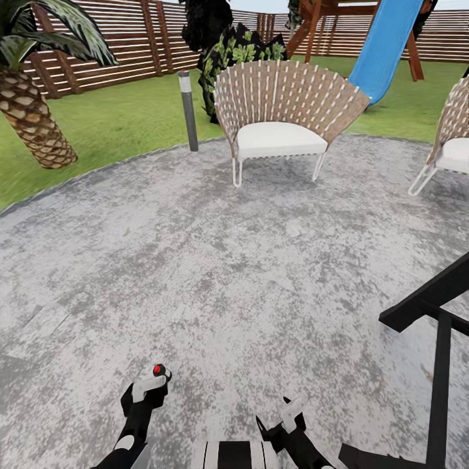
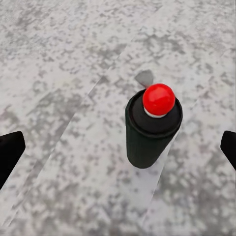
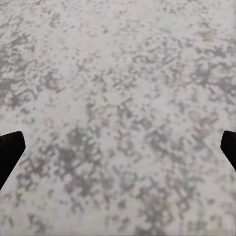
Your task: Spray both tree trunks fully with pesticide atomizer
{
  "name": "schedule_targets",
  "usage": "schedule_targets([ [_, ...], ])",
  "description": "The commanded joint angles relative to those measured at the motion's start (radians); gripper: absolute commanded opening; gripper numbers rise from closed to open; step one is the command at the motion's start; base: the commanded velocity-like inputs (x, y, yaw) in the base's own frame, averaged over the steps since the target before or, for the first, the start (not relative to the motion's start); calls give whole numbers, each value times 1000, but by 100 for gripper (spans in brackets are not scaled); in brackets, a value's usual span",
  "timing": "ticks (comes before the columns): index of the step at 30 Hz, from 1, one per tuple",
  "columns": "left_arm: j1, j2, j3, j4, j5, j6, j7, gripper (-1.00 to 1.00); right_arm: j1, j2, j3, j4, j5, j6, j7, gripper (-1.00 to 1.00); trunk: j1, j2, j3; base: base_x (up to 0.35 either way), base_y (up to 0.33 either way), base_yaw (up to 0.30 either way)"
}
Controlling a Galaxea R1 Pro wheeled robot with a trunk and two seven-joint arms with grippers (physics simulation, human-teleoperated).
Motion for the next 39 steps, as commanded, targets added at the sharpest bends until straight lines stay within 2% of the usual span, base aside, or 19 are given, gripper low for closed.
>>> schedule_targets([
  [1, 0, 0, 2, 1, 1, -3, 0, 100, 0, 1, -4, 0, 3, -3, 5, 100, 0, 0, -5, 0, 0, -110],
  [5, 0, 0, 3, 1, 2, -3, 0, 100, 0, 1, -4, 1, 3, -3, 5, 100, 2, -1, -21, 0, 0, -161],
  [18, 0, 1, 7, 0, 1, -3, 0, 100, 0, 1, -4, 1, 3, -3, 5, 100, 2, -1, -21, 0, 0, -20],
  [22, 0, 1, 9, 0, 1, -3, 0, 100, 0, 1, -4, 1, 3, -3, 5, 100, 4, -2, -36, 0, 0, 0],
  [39, 0, 0, 6, -1, 1, -3, 0, 100, 0, 1, -4, -1, 3, -3, 5, 100, 4, -2, -36, 0, 0, 0],
])
